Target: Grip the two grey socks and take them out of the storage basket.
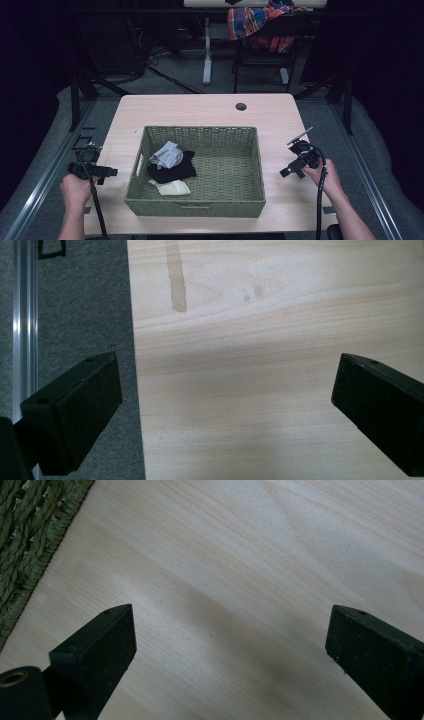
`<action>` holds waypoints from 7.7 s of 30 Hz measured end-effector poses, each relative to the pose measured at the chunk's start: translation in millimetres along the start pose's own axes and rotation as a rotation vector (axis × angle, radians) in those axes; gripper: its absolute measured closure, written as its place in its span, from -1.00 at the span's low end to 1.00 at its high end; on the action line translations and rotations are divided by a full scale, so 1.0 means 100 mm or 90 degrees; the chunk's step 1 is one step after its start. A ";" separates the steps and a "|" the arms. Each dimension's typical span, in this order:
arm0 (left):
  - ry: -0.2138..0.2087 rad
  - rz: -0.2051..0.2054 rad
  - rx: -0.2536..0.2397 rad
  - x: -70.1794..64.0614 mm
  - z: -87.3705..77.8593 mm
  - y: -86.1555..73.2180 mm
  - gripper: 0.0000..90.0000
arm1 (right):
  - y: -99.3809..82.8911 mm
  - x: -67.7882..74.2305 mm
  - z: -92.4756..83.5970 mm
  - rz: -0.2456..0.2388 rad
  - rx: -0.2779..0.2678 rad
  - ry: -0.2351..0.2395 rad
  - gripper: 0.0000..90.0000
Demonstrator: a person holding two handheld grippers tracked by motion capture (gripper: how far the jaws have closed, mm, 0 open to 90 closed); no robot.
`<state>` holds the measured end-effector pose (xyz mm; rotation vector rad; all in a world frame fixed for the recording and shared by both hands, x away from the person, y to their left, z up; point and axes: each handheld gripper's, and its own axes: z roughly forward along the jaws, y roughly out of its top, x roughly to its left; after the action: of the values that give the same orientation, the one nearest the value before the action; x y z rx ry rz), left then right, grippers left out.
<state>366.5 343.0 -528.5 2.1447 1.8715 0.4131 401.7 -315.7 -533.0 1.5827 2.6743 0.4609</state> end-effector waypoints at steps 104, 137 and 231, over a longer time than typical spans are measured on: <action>-0.131 0.281 0.035 -1.56 -0.37 0.96 0.05 | 0.02 -0.01 0.00 -0.023 0.036 0.001 -0.87; -0.132 0.310 -0.028 -1.61 -0.76 0.91 0.88 | 0.00 0.01 0.00 -0.010 0.012 0.008 -0.86; -0.053 0.135 -0.044 -0.37 -0.87 1.24 0.90 | 0.03 0.00 -0.02 -0.042 0.046 -0.001 -0.86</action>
<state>441.6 290.4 -402.4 2.2842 1.5697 0.4180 404.2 -315.1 -529.9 1.5054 2.7623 0.3651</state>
